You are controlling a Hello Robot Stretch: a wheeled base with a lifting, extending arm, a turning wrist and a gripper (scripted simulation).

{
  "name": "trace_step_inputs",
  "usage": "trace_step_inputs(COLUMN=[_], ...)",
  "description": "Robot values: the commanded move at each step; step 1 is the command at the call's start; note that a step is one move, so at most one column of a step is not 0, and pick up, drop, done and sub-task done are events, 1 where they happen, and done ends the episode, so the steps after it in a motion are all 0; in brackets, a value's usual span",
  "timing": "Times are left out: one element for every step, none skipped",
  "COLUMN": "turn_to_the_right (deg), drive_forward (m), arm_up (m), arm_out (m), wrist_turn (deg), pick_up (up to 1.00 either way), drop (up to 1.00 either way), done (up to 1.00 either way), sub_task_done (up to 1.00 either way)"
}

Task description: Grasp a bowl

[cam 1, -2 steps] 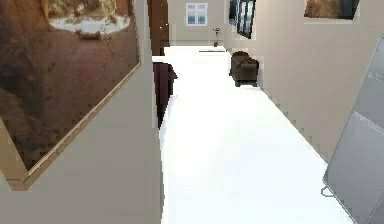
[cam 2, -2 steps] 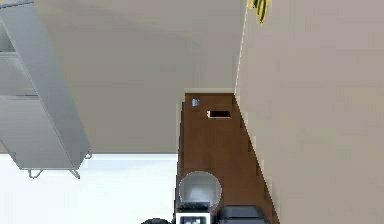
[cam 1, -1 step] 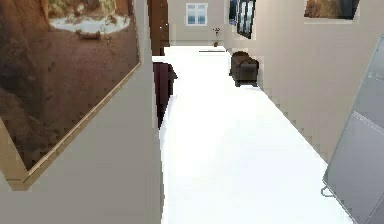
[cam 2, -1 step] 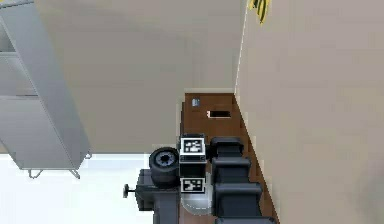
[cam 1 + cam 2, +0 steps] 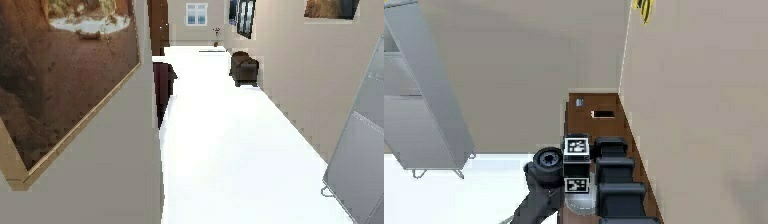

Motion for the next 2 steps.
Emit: trace_step_inputs(turn_to_the_right=[0.0,0.0], drive_forward=[0.00,0.00], arm_up=[0.00,0.00], arm_out=[0.00,0.00], wrist_turn=[45.0,45.0], pick_up=[0.00,0.00], drop=[0.00,0.00], done=[0.00,0.00], sub_task_done=[0.00,0.00])
